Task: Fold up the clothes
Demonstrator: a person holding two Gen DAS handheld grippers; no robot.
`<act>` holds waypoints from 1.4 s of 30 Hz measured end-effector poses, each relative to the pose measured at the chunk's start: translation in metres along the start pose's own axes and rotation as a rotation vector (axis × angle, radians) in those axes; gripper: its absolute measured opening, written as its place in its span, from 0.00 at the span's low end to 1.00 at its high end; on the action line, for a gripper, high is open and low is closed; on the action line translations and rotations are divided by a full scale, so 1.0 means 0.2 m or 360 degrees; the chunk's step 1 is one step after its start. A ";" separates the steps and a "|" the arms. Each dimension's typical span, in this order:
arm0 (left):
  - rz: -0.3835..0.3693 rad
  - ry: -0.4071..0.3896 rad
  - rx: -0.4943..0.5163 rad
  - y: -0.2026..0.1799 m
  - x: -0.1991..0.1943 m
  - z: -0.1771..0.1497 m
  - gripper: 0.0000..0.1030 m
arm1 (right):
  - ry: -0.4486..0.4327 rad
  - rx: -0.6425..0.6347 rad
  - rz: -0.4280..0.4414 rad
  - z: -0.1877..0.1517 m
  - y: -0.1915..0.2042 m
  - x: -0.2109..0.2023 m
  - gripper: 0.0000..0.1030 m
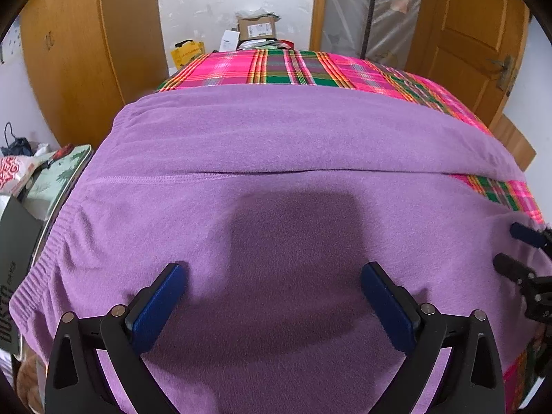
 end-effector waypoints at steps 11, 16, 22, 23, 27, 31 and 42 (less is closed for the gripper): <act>-0.0002 -0.0077 -0.0044 0.02 -0.08 0.04 0.32 | -0.0004 0.0007 0.0013 0.00 0.00 0.00 0.79; 0.0013 -0.0078 -0.0073 0.06 -0.07 0.03 0.17 | 0.0000 0.0009 0.0001 0.00 0.00 0.00 0.79; 0.0026 -0.0099 -0.0069 0.08 -0.07 0.04 0.17 | 0.0004 0.0022 -0.0017 0.00 0.01 0.00 0.78; 0.0024 -0.0098 -0.0070 0.08 -0.07 0.04 0.17 | 0.0004 0.0021 -0.0017 0.00 0.01 0.00 0.78; 0.0030 -0.0084 -0.0074 0.08 -0.06 0.03 0.17 | 0.0000 0.0029 -0.0005 0.00 0.00 0.01 0.79; 0.0047 -0.0065 -0.0076 0.09 -0.05 0.02 0.17 | -0.0003 0.0035 0.0002 0.00 0.00 0.00 0.79; 0.0088 -0.0083 -0.0028 0.09 -0.05 -0.01 0.28 | 0.0002 0.0027 -0.0009 0.00 -0.01 0.01 0.78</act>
Point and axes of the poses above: each gripper's, at about its wrist camera, not at the fingertips, and x roughly the way its jaws point, y to its left, z to its top, the point moved 5 cm from there along x, roughly the way its jaws point, and after that the axes turned 13 degrees about -x, right-handed, at the moved point
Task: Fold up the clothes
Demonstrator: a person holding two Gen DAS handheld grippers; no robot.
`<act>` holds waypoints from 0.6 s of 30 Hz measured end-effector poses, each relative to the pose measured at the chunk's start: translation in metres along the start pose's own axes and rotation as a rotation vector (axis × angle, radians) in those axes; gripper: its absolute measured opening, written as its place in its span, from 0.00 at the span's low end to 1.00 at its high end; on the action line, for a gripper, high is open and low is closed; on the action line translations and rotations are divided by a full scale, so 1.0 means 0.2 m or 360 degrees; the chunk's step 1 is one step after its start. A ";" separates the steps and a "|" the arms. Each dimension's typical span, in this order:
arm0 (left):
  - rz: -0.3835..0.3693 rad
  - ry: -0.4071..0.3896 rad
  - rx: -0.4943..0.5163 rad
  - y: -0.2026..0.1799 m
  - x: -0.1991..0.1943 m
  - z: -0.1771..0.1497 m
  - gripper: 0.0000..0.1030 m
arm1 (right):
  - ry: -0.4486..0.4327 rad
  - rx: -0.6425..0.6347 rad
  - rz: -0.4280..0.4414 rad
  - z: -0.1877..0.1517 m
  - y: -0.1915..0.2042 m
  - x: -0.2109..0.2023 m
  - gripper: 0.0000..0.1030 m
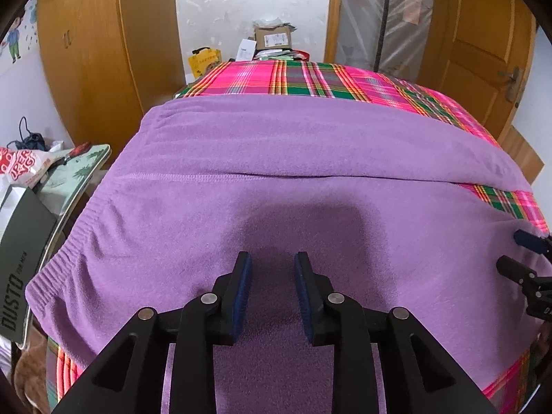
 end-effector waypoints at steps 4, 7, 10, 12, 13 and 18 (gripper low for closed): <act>0.0015 -0.0012 0.0018 0.00 0.01 0.00 0.31 | 0.0002 -0.0004 -0.0005 0.00 0.00 0.00 0.78; 0.0028 -0.0009 0.0008 0.01 0.01 0.00 0.44 | 0.0004 -0.0009 -0.0013 0.00 0.00 0.00 0.78; 0.0130 -0.0011 -0.0048 0.05 0.02 0.01 0.83 | 0.0004 -0.0010 -0.0013 0.00 0.00 0.00 0.78; 0.0119 0.0016 -0.0131 0.11 0.03 0.02 0.85 | 0.0002 -0.0007 -0.0009 0.00 0.00 0.00 0.78; 0.0110 0.0029 -0.0146 0.12 0.04 0.02 0.85 | 0.0000 0.0000 -0.0003 0.00 0.00 0.00 0.78; 0.0017 0.0009 -0.0041 0.11 -0.03 0.12 0.85 | -0.0019 0.0059 0.0121 0.08 -0.07 -0.06 0.42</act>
Point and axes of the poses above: each gripper's, at about its wrist camera, not at the fingertips, and x roughly the way its jaws point, y to its left, z to its top, the point moved 5 cm from there along x, roughly the way its jaws point, and after that the axes turned 13 degrees about -x, right-handed, at the moved point
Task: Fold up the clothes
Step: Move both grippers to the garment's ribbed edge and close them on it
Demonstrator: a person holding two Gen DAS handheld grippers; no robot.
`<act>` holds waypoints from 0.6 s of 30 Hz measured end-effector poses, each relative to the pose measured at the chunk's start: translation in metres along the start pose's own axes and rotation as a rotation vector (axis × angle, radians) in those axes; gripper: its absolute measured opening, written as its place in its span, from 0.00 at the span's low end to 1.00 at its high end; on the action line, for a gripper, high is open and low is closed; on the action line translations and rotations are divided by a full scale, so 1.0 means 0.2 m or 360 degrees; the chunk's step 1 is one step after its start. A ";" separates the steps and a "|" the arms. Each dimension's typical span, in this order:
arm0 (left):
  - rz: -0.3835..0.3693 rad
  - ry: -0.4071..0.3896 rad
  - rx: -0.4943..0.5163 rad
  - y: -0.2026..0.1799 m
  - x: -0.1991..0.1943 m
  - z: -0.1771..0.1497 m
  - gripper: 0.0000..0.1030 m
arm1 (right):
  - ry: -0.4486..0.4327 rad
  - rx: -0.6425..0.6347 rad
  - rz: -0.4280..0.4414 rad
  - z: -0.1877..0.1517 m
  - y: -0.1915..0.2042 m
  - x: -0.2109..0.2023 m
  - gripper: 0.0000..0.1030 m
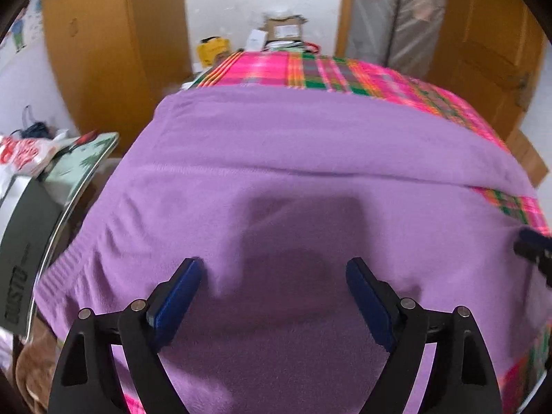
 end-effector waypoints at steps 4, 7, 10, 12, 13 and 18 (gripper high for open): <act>-0.0089 -0.0094 0.0057 0.00 -0.08 0.17 0.85 | -0.0148 -0.0118 0.0001 0.19 -0.03 -0.11 0.42; -0.0140 -0.0128 0.0128 -0.01 -0.09 0.31 0.85 | -0.0181 -0.0269 0.0054 0.33 -0.01 -0.11 0.42; -0.0125 -0.0183 0.0237 -0.01 -0.04 0.46 0.85 | -0.0229 -0.0440 0.0061 0.45 0.03 -0.06 0.42; -0.0146 -0.0163 0.0284 -0.01 0.01 0.55 0.85 | -0.0219 -0.0552 0.0094 0.52 0.05 0.01 0.42; -0.0162 -0.0140 0.0287 -0.01 0.05 0.59 0.85 | -0.0208 -0.0598 0.0102 0.54 0.05 0.04 0.42; -0.0109 -0.0080 0.0310 0.10 0.22 0.73 0.85 | -0.0092 -0.0721 0.0161 0.66 0.04 0.24 0.42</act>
Point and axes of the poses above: each gripper's, at about its wrist camera, not at the fingertips, and x roughly the way its jaws point, y to its left, z to its top, the point moved 5 cm from there along x, roughly the way its jaws point, and after that the axes turned 13 degrees about -x, right-handed, at the moved point
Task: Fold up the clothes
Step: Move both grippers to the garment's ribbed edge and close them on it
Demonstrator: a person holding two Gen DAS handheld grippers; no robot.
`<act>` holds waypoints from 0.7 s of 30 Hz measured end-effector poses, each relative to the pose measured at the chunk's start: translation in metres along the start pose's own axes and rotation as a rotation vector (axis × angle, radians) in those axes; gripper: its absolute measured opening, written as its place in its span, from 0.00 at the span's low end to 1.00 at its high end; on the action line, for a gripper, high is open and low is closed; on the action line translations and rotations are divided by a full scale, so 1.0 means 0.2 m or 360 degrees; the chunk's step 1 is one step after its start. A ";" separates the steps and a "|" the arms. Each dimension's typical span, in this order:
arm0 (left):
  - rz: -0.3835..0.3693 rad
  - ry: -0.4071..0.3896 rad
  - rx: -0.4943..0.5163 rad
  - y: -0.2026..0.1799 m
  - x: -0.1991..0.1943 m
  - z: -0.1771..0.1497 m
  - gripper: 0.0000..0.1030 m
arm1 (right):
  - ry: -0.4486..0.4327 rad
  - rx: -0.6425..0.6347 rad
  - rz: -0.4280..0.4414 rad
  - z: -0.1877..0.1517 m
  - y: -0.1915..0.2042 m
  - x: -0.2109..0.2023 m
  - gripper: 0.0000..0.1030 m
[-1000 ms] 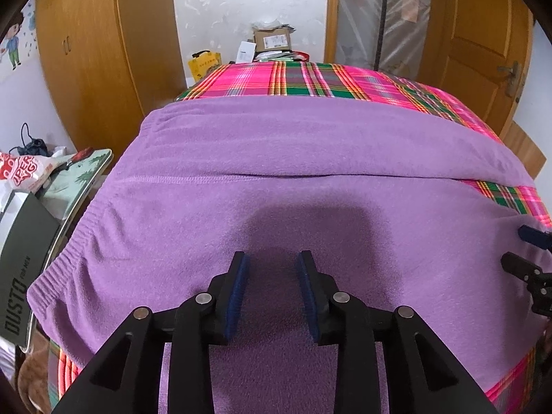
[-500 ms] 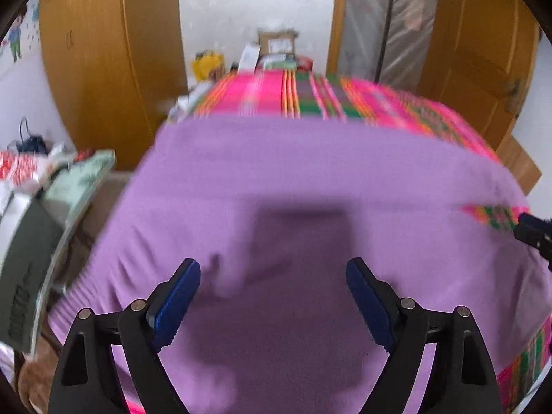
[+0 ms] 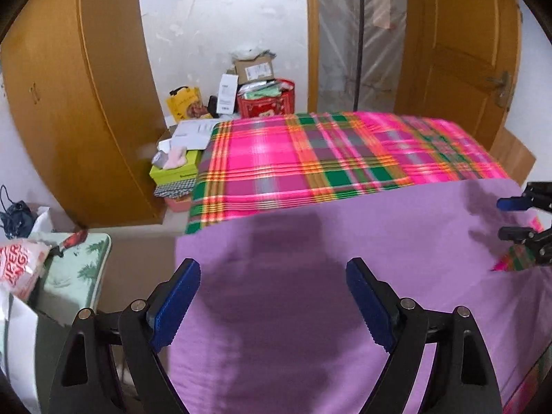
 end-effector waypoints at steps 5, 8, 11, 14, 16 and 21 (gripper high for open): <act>0.0068 0.0064 0.0007 0.17 0.14 0.04 0.85 | 0.0046 0.0050 0.0063 0.02 -0.12 0.15 0.42; 0.0062 0.0112 -0.0033 0.25 0.22 0.08 0.85 | 0.0050 0.0105 0.0092 0.03 -0.22 0.22 0.42; 0.0051 0.0157 -0.0076 0.32 0.30 0.11 0.83 | 0.0059 0.0136 0.0123 0.03 -0.29 0.29 0.42; 0.0019 0.0193 -0.0141 0.37 0.35 0.13 0.80 | 0.0077 0.0153 0.0147 0.04 -0.36 0.35 0.42; -0.0007 0.0218 -0.0186 0.40 0.38 0.14 0.80 | 0.0084 0.0160 0.0172 0.04 -0.39 0.39 0.42; -0.0065 0.0293 -0.0211 0.42 0.45 0.14 0.49 | 0.0104 0.0162 0.0243 0.03 -0.44 0.47 0.42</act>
Point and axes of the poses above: each gripper's, at about its wrist camera, not at the fingertips, and x roughly the way its jaws point, y to its left, z to its top, the point moved 5 cm from there along x, roughly the way its jaws point, and after that the axes turned 13 degrees about -x, right-handed, at the moved point
